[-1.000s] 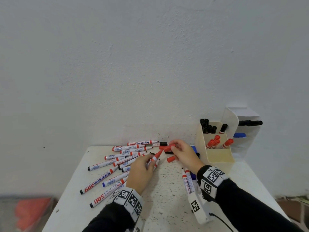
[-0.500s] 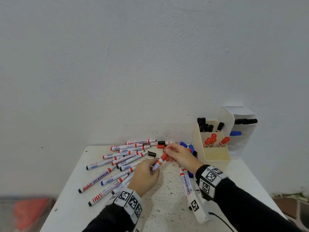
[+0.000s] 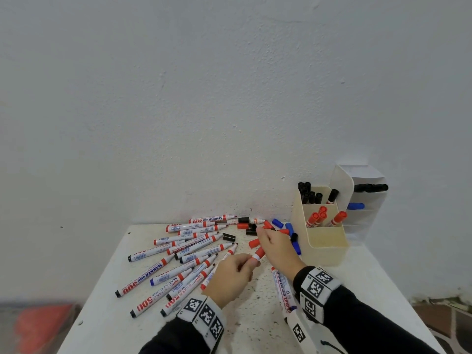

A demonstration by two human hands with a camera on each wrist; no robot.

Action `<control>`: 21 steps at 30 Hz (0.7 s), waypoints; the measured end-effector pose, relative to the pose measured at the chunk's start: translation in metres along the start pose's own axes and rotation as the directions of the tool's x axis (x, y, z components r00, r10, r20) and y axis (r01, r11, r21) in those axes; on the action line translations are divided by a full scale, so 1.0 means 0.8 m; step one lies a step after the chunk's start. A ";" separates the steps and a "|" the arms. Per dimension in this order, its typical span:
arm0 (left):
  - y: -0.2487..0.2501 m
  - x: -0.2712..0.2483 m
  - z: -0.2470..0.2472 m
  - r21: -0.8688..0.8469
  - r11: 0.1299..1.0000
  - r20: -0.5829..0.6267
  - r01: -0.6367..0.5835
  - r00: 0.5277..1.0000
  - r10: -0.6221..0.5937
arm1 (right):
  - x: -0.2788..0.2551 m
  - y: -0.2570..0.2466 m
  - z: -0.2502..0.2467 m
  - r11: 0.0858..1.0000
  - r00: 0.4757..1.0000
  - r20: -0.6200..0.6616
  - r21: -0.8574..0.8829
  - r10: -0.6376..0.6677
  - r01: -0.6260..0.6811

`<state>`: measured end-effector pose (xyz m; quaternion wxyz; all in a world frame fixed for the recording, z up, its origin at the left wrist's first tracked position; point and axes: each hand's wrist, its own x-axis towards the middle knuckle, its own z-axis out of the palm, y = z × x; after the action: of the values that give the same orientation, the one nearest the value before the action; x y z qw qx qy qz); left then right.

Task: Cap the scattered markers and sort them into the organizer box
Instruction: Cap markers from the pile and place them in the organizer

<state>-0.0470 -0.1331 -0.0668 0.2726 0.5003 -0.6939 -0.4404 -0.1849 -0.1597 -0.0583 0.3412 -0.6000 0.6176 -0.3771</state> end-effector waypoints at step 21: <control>-0.026 0.028 -0.015 0.836 0.470 -0.242 0.283 0.959 -0.146 | -0.050 -0.054 -0.154 0.829 0.526 -0.692 -0.192 -0.494 0.525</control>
<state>-0.0355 -0.1605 -0.0811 -0.0246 0.6808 -0.7315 -0.0295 -0.2699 -0.1130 0.0381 -0.0405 -0.5508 0.4895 -0.6748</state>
